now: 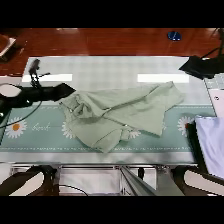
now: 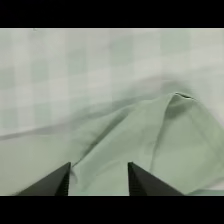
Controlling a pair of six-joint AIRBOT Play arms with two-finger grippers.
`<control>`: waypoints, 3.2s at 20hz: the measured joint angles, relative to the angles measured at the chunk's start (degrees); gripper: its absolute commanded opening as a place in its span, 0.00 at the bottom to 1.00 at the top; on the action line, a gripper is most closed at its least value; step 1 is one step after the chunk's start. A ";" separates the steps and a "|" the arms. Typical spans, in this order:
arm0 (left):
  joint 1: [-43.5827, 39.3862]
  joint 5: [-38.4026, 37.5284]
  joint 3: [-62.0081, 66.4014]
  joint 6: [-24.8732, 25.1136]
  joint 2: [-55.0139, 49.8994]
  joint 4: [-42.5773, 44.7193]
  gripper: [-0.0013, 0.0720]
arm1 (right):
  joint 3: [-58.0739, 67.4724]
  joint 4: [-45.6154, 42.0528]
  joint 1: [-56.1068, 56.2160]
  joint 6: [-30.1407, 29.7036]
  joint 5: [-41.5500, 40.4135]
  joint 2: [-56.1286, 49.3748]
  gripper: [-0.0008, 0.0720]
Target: Fold the shirts.
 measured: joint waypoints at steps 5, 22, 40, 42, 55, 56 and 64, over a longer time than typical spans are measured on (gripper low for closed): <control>13.94 -15.67 -0.74 -2.29 -1.14 1.46 0.71 | -7.19 -3.48 -14.80 -0.76 4.50 6.27 0.58; -9.81 1.20 0.35 6.05 -19.08 -14.43 0.63 | -38.36 6.88 -21.27 -10.01 -1.25 12.94 0.58; -13.68 -3.96 9.99 4.81 -26.05 -14.56 0.04 | -37.81 8.68 3.52 -8.00 0.83 -3.23 0.24; -13.62 -4.26 10.32 4.81 -26.01 -14.53 0.04 | -35.69 8.57 6.27 -7.89 -1.84 -4.55 0.04; 1.64 -7.91 43.41 3.02 -3.80 -20.44 0.04 | 29.90 5.49 9.90 -4.70 9.51 9.09 0.04; 3.61 -7.91 46.23 2.95 -0.66 -20.65 0.04 | 32.81 4.04 9.94 -4.33 9.46 12.04 0.04; 15.96 -12.94 55.43 1.75 23.04 -7.98 0.04 | 39.36 -5.14 9.94 -3.06 9.27 30.86 0.04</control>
